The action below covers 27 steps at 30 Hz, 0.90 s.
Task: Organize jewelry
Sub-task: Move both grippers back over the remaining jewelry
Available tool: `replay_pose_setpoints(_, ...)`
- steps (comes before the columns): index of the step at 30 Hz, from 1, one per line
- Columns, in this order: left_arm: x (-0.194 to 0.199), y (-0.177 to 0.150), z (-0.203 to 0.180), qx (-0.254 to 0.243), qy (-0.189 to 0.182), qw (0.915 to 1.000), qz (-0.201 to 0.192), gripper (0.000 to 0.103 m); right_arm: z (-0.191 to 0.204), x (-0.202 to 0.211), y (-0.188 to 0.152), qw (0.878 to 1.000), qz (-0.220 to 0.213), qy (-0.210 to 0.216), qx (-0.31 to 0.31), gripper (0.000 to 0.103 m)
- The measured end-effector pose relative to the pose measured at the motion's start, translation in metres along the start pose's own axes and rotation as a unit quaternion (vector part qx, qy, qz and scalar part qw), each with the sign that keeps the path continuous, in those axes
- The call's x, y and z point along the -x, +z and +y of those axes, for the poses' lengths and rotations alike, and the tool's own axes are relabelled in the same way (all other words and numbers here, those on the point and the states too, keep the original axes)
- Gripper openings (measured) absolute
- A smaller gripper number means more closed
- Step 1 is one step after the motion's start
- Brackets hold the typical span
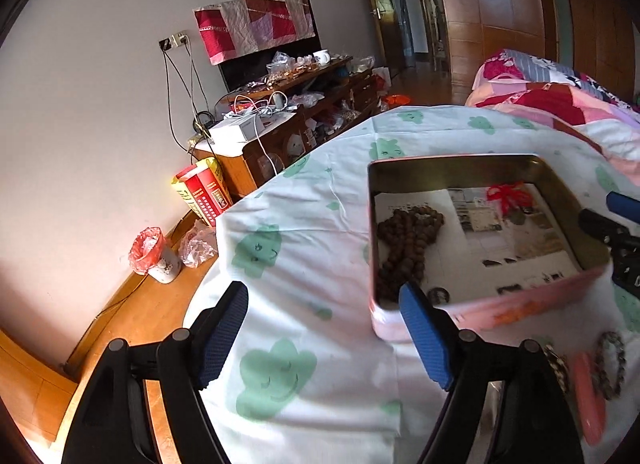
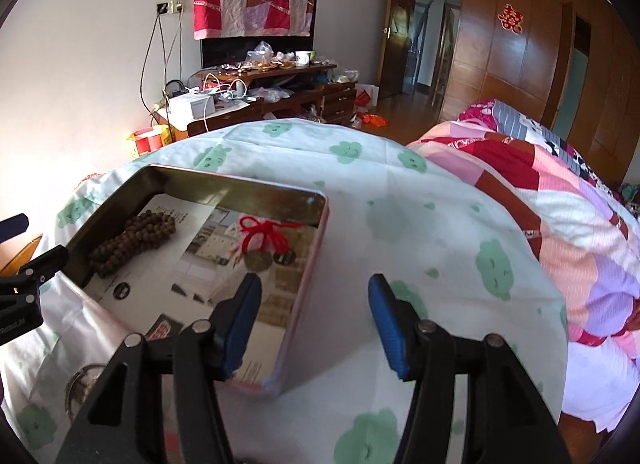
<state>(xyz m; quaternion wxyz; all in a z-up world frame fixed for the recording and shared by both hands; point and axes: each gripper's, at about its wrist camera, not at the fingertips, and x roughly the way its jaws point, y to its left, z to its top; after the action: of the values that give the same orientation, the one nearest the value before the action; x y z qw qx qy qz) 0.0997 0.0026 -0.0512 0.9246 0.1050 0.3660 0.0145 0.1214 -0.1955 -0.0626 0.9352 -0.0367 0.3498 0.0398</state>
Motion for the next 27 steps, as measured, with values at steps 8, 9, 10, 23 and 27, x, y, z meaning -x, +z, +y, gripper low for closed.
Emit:
replay_pose_setpoints(8,0.024,-0.024,-0.01,-0.002,-0.022,0.9998,0.001,0.078,0.003,0.026,-0.025,1.0,-0.01,0.004,-0.004,0.063)
replay_pose_setpoints(9,0.026,-0.026,-0.012,-0.003,-0.026,0.9997,0.001,0.078,0.002,0.03,-0.027,1.0,-0.012,0.003,-0.004,0.064)
replay_pose_setpoints(10,0.028,-0.028,-0.014,-0.005,-0.028,0.9996,0.001,0.078,0.002,0.032,-0.029,1.0,-0.011,0.001,-0.004,0.065)
replay_pose_setpoints(23,0.036,-0.046,-0.047,-0.035,-0.065,0.9972,0.008,0.078,-0.007,0.054,-0.069,1.0,-0.01,-0.025,0.003,0.067)
replay_pose_setpoints(27,0.031,-0.048,-0.05,-0.041,-0.063,0.9971,0.013,0.078,-0.008,0.05,-0.075,1.0,-0.003,-0.021,-0.003,0.067)
